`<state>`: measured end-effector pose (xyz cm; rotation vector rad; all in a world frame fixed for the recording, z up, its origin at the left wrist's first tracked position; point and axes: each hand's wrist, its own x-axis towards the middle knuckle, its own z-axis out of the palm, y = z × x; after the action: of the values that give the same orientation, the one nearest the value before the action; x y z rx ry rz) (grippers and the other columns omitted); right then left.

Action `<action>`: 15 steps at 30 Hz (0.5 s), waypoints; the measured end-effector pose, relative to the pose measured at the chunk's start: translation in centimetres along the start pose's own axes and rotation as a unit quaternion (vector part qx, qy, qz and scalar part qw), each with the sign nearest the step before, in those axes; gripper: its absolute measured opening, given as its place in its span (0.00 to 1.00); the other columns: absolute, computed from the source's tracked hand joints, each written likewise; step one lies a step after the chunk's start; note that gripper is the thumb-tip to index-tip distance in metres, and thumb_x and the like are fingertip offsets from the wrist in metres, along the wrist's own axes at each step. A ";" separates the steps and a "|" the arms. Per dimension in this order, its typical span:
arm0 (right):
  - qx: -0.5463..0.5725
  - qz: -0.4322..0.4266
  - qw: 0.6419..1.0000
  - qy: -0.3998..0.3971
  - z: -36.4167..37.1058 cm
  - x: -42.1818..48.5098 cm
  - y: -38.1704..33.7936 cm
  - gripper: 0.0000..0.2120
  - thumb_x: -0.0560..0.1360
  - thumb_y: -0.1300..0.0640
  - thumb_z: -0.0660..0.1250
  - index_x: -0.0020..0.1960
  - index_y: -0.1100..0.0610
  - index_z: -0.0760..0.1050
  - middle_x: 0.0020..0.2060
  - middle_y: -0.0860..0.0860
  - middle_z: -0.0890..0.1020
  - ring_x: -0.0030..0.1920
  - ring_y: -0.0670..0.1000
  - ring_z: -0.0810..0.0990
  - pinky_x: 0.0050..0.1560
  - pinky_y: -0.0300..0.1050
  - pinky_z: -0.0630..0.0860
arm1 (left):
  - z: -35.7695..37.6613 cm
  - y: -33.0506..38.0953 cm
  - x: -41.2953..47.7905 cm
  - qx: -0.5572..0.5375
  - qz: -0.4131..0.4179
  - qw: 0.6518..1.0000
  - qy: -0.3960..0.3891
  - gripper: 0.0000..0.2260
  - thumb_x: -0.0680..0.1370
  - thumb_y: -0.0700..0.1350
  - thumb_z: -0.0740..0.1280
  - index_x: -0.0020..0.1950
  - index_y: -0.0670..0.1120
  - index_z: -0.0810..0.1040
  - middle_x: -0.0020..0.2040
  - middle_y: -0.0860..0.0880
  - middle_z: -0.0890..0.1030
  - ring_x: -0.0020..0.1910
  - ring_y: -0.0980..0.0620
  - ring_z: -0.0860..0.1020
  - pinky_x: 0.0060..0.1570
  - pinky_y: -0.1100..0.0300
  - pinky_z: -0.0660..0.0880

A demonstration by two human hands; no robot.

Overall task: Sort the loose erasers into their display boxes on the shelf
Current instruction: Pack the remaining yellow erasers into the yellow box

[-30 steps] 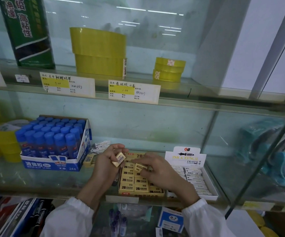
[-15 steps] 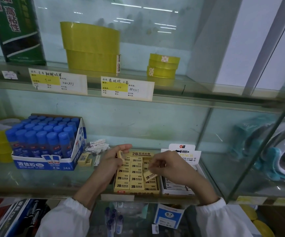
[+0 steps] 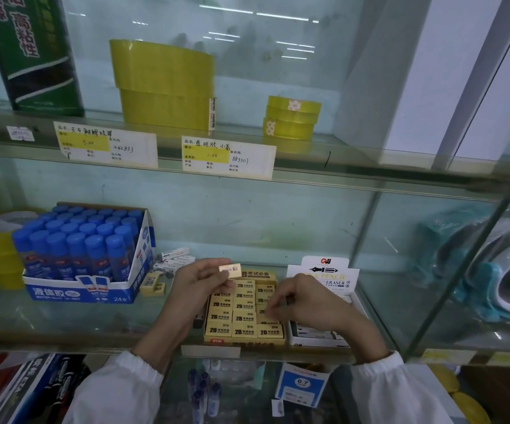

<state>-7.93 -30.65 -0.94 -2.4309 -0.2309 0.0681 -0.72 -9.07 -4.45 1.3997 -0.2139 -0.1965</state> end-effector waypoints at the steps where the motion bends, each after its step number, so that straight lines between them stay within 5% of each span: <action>1: -0.002 -0.001 0.999 0.044 0.3 0.1 -0.1 0.08 0.74 0.56 0.73 0.52 0.51 0.84 0.41 0.44 0.84 0.38 0.38 0.77 0.40 0.35 0.73 | 0.0 0.0 -0.1 -0.001 -0.002 1.000 -0.017 0.12 0.77 0.33 0.69 0.59 0.43 0.83 0.47 0.40 0.87 0.49 0.40 0.86 0.49 0.53 0.83; 5: 0.044 -0.031 0.987 0.154 1.3 0.7 -0.4 0.23 0.73 0.55 0.73 0.67 0.45 0.73 0.47 0.42 0.81 0.36 0.41 0.75 0.40 0.36 0.76 | 0.3 0.1 -0.4 -0.010 0.008 0.995 -0.095 0.15 0.76 0.30 0.68 0.61 0.42 0.83 0.52 0.40 0.87 0.52 0.41 0.85 0.53 0.56 0.82; 8: 0.045 -0.049 0.982 0.175 1.9 1.2 -0.3 0.19 0.73 0.56 0.74 0.63 0.48 0.77 0.48 0.44 0.83 0.38 0.41 0.78 0.40 0.34 0.76 | 0.3 0.2 -0.5 0.007 0.030 0.992 -0.124 0.16 0.75 0.29 0.69 0.62 0.40 0.82 0.52 0.39 0.87 0.50 0.40 0.86 0.50 0.57 0.83; 12: 0.153 -0.046 0.968 0.194 2.5 1.8 -0.3 0.14 0.71 0.63 0.75 0.55 0.52 0.81 0.43 0.53 0.85 0.43 0.53 0.82 0.46 0.48 0.80 | 0.3 0.0 -0.4 0.019 0.052 0.990 -0.132 0.17 0.73 0.30 0.72 0.61 0.38 0.82 0.51 0.39 0.87 0.50 0.39 0.85 0.51 0.56 0.83; 15: 0.220 -0.053 0.951 0.209 2.4 1.8 -0.4 0.15 0.73 0.66 0.72 0.57 0.53 0.82 0.44 0.56 0.84 0.45 0.55 0.81 0.47 0.48 0.81 | 0.4 -0.1 -0.4 0.087 0.060 0.988 -0.111 0.14 0.72 0.34 0.75 0.56 0.42 0.85 0.49 0.45 0.88 0.50 0.44 0.86 0.50 0.59 0.82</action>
<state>-6.51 -28.51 -2.48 -1.9282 -0.1340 -0.3991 -1.17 -9.33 -4.50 1.5321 -0.5086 -0.2383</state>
